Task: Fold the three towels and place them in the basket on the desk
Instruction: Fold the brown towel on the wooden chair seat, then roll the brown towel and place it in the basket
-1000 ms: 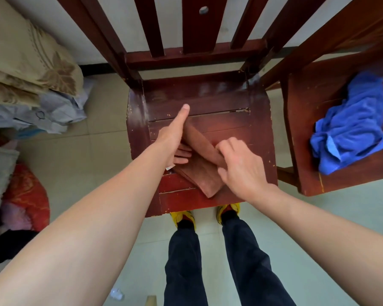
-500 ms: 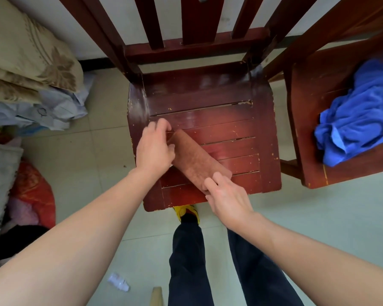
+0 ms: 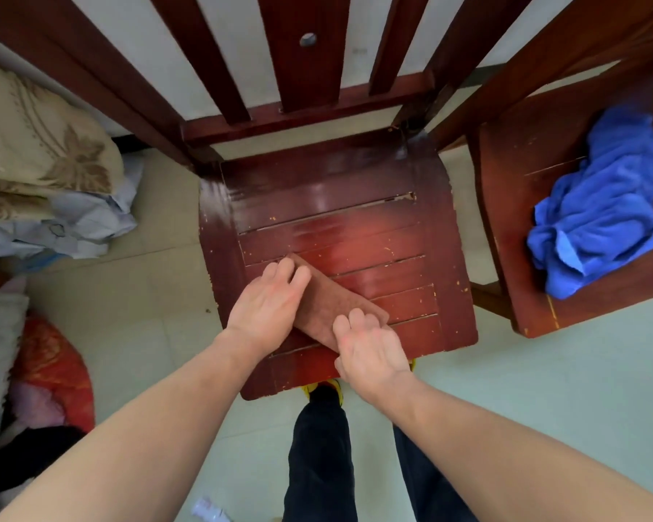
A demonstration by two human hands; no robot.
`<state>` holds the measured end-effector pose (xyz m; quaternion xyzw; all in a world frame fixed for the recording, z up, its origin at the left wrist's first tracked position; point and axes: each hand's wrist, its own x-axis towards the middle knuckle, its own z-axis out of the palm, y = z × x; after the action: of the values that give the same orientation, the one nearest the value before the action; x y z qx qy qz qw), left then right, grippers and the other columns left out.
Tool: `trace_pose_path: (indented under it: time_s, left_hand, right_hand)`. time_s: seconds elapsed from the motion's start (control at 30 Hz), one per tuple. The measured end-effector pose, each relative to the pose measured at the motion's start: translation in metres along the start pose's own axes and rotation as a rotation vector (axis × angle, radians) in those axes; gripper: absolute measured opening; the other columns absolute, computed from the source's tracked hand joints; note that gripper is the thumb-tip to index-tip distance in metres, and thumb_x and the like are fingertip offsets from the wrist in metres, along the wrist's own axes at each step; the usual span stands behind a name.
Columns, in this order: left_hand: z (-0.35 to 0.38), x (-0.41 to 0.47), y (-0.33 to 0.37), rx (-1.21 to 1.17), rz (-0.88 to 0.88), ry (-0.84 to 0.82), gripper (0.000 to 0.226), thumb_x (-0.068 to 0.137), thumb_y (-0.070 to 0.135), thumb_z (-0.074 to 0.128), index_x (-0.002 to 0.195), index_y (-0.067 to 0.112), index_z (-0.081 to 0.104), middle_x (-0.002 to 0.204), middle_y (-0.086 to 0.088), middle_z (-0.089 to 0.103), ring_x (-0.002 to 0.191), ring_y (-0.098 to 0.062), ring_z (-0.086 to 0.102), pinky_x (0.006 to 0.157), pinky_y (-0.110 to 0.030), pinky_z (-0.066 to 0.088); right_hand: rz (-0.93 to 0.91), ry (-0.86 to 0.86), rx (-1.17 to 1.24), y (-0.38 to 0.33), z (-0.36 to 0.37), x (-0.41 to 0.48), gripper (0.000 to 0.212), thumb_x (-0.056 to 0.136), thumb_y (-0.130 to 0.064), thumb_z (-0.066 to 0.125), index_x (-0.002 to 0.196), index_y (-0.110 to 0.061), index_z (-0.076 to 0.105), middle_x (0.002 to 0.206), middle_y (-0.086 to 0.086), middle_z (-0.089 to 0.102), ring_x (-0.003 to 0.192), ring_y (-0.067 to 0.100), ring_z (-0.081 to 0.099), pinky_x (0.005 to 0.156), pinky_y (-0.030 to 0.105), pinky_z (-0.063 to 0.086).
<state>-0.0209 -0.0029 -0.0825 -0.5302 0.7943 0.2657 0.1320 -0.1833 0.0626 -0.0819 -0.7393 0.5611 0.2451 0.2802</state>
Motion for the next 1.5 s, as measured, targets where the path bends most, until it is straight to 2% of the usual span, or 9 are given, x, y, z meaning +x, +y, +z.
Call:
trace_pose_path:
  time_s: [0.13, 0.37, 0.47, 0.53, 0.63, 0.8, 1.13, 1.3, 1.5]
  left_hand:
    - [-0.006, 0.003, -0.003, -0.021, 0.007, -0.067, 0.039, 0.076, -0.002, 0.053, 0.111, 0.014, 0.044, 0.107, -0.006, 0.043, 0.096, -0.026, 0.047, 0.068, -0.033, 0.043]
    - [-0.032, 0.000, -0.010, 0.180, 0.188, -0.011, 0.056, 0.071, 0.028, 0.071, 0.122, 0.015, 0.051, 0.120, -0.013, 0.050, 0.108, -0.034, 0.049, 0.084, -0.043, 0.045]
    - [-0.042, 0.006, -0.006, 0.336, 0.252, -0.112, 0.095, 0.076, 0.030, 0.072, 0.151, 0.023, 0.014, 0.158, -0.014, 0.014, 0.145, -0.033, 0.014, 0.111, -0.046, 0.025]
    - [-0.041, 0.012, 0.000, 0.415, 0.292, -0.202, 0.100, 0.079, 0.027, 0.068, 0.152, 0.025, 0.000, 0.157, -0.010, 0.019, 0.147, -0.029, 0.011, 0.114, -0.045, 0.018]
    - [-0.036, 0.012, 0.008, 0.458, 0.285, -0.267, 0.089, 0.077, 0.028, 0.069, 0.149, 0.022, 0.017, 0.132, -0.007, 0.049, 0.125, -0.028, 0.042, 0.103, -0.040, 0.031]
    - [-0.049, -0.017, 0.030, 0.408, 0.334, -0.251, 0.034, 0.078, 0.026, 0.066, 0.108, 0.017, 0.055, 0.114, -0.005, 0.050, 0.110, -0.027, 0.048, 0.083, -0.038, 0.043]
    - [-0.132, -0.113, 0.184, 0.470, 0.642, -0.155, 0.033, 0.060, 0.022, 0.075, 0.083, 0.020, 0.051, 0.078, 0.001, 0.061, 0.072, -0.026, 0.064, 0.060, -0.035, 0.043]
    - [-0.143, -0.178, 0.293, 0.603, 0.887, -0.080, 0.044, 0.041, 0.018, 0.077, 0.078, 0.021, 0.054, 0.066, 0.004, 0.058, 0.057, -0.021, 0.060, 0.050, -0.030, 0.043]
    - [-0.110, -0.261, 0.442, 0.721, 1.114, -0.067, 0.048, 0.042, 0.021, 0.079, 0.084, 0.020, 0.055, 0.071, 0.004, 0.060, 0.062, -0.021, 0.063, 0.052, -0.030, 0.045]
  right_hand:
    - [-0.007, 0.053, 0.075, 0.006, 0.005, -0.003, 0.040, 0.048, -0.024, 0.079, 0.078, -0.017, 0.053, 0.075, 0.004, 0.052, 0.062, 0.023, 0.055, 0.045, 0.031, 0.043]
    - [0.086, 0.098, 0.413, 0.020, -0.016, -0.027, 0.029, 0.089, -0.045, 0.056, 0.108, -0.023, 0.053, 0.106, -0.002, 0.052, 0.101, 0.021, 0.051, 0.076, 0.036, 0.043]
    - [0.200, 0.245, 0.266, 0.022, -0.012, -0.035, 0.065, 0.076, -0.046, 0.073, 0.132, -0.024, 0.047, 0.127, 0.003, 0.050, 0.116, 0.026, 0.049, 0.084, 0.038, 0.044]
    - [0.248, 0.204, 0.284, 0.019, -0.008, -0.033, 0.088, 0.077, -0.046, 0.073, 0.148, -0.025, 0.026, 0.146, 0.005, 0.037, 0.132, 0.026, 0.037, 0.097, 0.040, 0.039]
    - [0.296, 0.159, 0.271, 0.010, -0.002, -0.031, 0.087, 0.079, -0.047, 0.070, 0.149, -0.024, 0.023, 0.131, 0.003, 0.048, 0.121, 0.025, 0.042, 0.094, 0.040, 0.039]
    - [0.319, 0.236, 0.258, 0.018, -0.010, -0.074, 0.044, 0.078, -0.034, 0.072, 0.113, -0.016, 0.054, 0.114, 0.006, 0.051, 0.106, 0.027, 0.045, 0.084, 0.039, 0.040]
    - [0.507, 0.434, 0.375, 0.052, -0.029, -0.285, 0.056, 0.046, -0.032, 0.085, 0.097, -0.024, 0.063, 0.081, -0.007, 0.064, 0.070, 0.020, 0.065, 0.053, 0.028, 0.045]
    - [0.671, 0.516, 0.470, 0.066, -0.008, -0.418, 0.048, 0.066, -0.030, 0.077, 0.110, -0.025, 0.057, 0.097, -0.005, 0.064, 0.089, 0.022, 0.063, 0.069, 0.033, 0.050]
    - [0.896, 0.616, 0.439, 0.079, 0.064, -0.582, 0.053, 0.046, -0.035, 0.085, 0.093, -0.027, 0.059, 0.077, -0.008, 0.064, 0.070, 0.017, 0.066, 0.055, 0.029, 0.049]
